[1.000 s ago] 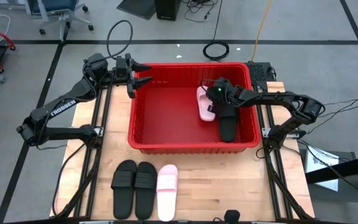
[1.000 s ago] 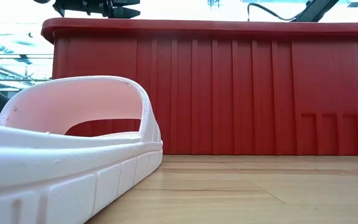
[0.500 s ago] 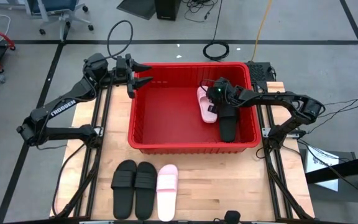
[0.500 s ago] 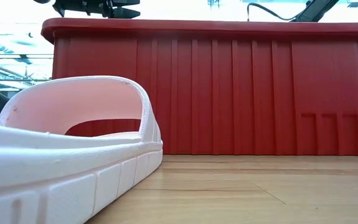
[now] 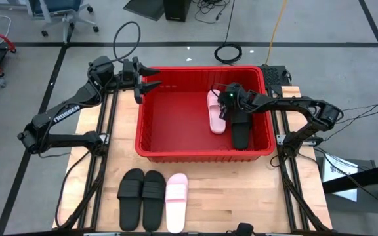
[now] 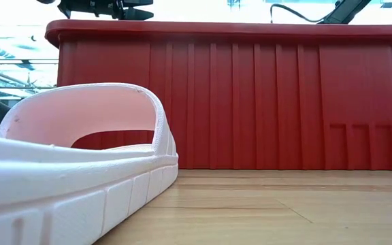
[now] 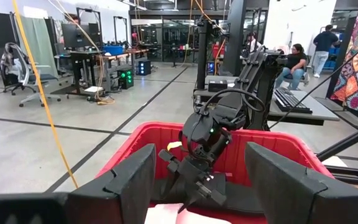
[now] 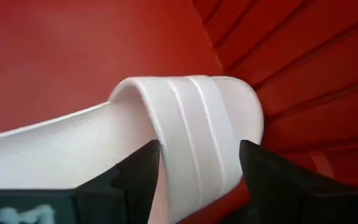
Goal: Pick and place slides into bin
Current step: Put the pink slide into the red organizer bin
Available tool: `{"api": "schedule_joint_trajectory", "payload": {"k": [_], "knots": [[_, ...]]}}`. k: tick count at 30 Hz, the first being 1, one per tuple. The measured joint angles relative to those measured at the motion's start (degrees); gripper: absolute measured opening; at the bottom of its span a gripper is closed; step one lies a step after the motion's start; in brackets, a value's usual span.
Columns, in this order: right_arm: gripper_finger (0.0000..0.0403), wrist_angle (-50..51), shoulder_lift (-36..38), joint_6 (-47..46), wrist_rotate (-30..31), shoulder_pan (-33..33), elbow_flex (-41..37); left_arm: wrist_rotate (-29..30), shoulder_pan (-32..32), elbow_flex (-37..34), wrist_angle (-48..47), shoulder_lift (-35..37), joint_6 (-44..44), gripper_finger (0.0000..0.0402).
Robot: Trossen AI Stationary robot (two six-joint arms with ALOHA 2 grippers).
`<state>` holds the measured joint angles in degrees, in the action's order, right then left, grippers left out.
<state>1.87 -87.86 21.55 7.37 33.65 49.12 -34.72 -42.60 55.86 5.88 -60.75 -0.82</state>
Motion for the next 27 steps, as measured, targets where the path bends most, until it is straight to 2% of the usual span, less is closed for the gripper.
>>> {"api": "schedule_joint_trajectory", "payload": {"k": [4,15,19,27], "knots": [[0.0227,-0.53,0.01,-0.37,-3.34,0.0,0.0,0.0,0.01,0.0,-0.25,0.0,-0.1,0.0248],[0.0227,-0.46,0.07,0.3,-4.65,-1.69,0.0,0.0,0.01,0.0,-0.56,0.02,-0.17,0.0248],[0.0228,-3.19,0.07,1.69,-4.43,-3.09,0.0,-0.01,0.1,0.0,-0.24,0.02,-0.67,0.0248],[0.022,-9.14,1.83,2.85,-4.29,-6.41,0.0,-4.17,3.18,0.0,0.74,0.79,-0.45,0.0248]]}}
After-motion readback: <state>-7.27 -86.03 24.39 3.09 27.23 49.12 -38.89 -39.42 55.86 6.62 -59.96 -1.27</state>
